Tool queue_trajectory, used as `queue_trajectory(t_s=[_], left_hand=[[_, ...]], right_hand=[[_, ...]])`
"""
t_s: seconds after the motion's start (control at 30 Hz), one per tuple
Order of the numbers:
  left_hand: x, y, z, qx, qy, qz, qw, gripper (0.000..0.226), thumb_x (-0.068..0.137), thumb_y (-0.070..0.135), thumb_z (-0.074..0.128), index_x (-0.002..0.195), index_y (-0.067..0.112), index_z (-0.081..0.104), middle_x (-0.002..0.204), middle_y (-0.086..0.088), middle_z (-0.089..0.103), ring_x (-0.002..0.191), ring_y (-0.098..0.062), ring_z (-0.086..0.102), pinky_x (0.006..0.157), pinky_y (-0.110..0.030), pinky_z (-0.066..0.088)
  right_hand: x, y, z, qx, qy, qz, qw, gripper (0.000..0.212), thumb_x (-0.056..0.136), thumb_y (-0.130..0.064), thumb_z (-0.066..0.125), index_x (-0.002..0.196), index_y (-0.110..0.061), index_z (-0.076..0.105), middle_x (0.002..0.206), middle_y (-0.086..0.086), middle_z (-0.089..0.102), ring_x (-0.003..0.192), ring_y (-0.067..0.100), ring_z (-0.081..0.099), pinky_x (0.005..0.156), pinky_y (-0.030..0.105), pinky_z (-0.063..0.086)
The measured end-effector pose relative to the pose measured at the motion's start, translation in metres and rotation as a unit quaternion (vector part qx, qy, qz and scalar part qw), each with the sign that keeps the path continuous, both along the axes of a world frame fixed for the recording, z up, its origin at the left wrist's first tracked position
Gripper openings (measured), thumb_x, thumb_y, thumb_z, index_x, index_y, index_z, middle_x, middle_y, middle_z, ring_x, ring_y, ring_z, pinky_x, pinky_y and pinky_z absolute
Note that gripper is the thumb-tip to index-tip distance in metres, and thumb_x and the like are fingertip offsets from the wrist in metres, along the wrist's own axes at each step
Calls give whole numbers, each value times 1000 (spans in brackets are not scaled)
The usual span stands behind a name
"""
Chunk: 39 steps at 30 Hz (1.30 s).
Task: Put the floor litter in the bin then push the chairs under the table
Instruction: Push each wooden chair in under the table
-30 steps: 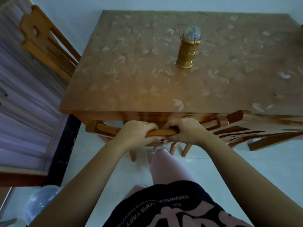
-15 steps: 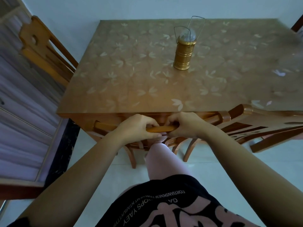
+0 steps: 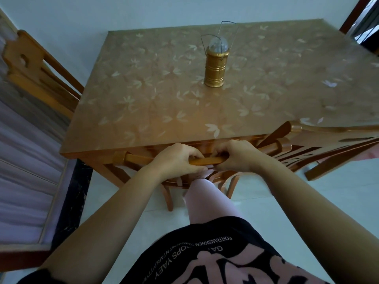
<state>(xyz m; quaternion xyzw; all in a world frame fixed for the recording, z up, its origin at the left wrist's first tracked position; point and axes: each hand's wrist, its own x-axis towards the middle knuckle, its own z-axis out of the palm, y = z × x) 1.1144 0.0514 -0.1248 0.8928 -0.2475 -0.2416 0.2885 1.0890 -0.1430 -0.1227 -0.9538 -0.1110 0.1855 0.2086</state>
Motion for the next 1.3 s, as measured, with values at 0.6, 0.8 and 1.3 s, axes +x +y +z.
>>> queue_trajectory(t_s=[0.6,0.8,1.3], left_hand=[[19,2,-2,-1,-31,2,1000,39,67,62,63,97,38,69,81,15,68,75,-2,61,72,-38,56],[16,1,-4,-3,-44,25,999,35,63,65,61,90,43,68,81,15,69,75,-2,61,71,-36,56],[-1,-1,3,23,-129,44,990,32,74,55,64,98,35,70,75,12,70,72,-5,60,65,-17,38]], right_hand=[[15,0,4,14,-15,-3,1000,13,74,-30,67,87,-29,66,71,-10,57,65,11,52,57,23,40],[15,-1,2,18,-23,-2,1000,12,74,-32,67,72,-39,58,63,-13,54,57,8,48,52,21,38],[8,-2,14,30,3,27,999,26,82,-25,62,108,-26,63,97,-4,65,83,13,58,76,35,52]])
